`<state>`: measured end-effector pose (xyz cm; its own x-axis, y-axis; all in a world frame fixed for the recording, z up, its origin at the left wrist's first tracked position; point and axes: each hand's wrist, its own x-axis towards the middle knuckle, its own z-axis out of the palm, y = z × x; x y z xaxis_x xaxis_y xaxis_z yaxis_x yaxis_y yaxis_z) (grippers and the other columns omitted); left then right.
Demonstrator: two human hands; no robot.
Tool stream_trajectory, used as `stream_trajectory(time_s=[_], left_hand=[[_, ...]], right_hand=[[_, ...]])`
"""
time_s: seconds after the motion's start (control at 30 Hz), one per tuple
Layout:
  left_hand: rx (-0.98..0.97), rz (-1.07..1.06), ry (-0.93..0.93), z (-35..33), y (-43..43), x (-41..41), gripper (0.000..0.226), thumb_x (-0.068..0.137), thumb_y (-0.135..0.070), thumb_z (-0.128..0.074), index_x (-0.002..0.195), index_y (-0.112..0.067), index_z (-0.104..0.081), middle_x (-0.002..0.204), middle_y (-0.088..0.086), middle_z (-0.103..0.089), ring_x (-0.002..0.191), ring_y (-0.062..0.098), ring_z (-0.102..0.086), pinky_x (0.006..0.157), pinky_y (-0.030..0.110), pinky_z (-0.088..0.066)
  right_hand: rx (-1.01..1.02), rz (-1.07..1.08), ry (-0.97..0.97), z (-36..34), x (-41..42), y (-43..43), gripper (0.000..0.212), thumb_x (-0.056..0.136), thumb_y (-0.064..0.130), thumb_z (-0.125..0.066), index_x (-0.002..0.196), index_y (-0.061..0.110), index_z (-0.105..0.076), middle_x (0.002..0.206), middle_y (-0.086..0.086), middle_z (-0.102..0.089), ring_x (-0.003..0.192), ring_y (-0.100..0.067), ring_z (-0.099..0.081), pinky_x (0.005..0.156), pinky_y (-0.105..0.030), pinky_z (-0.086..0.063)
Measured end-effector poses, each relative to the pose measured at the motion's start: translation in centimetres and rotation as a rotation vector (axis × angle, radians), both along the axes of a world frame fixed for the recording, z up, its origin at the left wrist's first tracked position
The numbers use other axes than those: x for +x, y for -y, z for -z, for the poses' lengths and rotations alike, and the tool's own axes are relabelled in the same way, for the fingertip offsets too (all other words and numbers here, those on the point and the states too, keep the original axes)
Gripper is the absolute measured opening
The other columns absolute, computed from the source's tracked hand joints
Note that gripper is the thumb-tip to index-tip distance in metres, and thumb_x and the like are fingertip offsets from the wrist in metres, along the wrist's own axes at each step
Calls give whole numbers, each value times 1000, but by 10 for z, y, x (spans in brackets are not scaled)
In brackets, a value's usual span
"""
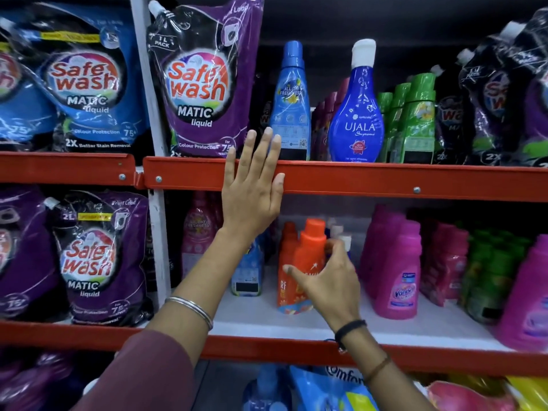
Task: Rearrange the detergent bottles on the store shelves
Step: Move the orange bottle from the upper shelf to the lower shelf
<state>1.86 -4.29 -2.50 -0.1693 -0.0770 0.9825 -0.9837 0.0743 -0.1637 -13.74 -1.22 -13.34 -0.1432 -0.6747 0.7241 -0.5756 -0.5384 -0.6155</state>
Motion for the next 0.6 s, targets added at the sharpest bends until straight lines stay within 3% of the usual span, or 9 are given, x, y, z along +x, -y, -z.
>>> stream_trajectory(time_s=[0.2, 0.6], left_hand=[[0, 1, -1, 0, 0, 1, 54, 101, -33, -29, 151, -14, -25, 158, 5, -29, 148, 23, -18, 121, 42, -3], [-19, 7, 11, 0, 3, 2, 53, 102, -35, -25, 151, -14, -25, 158, 5, -31, 147, 23, -18, 121, 43, -5]], right_hand=[[175, 8, -60, 43, 20, 23, 67, 54, 52, -79, 98, 22, -38, 97, -2, -61, 86, -25, -61, 65, -31, -45], [216, 61, -130, 63, 31, 31, 72, 58, 51, -78, 108, 16, -39, 104, -7, -62, 93, -30, -62, 66, -32, -46]])
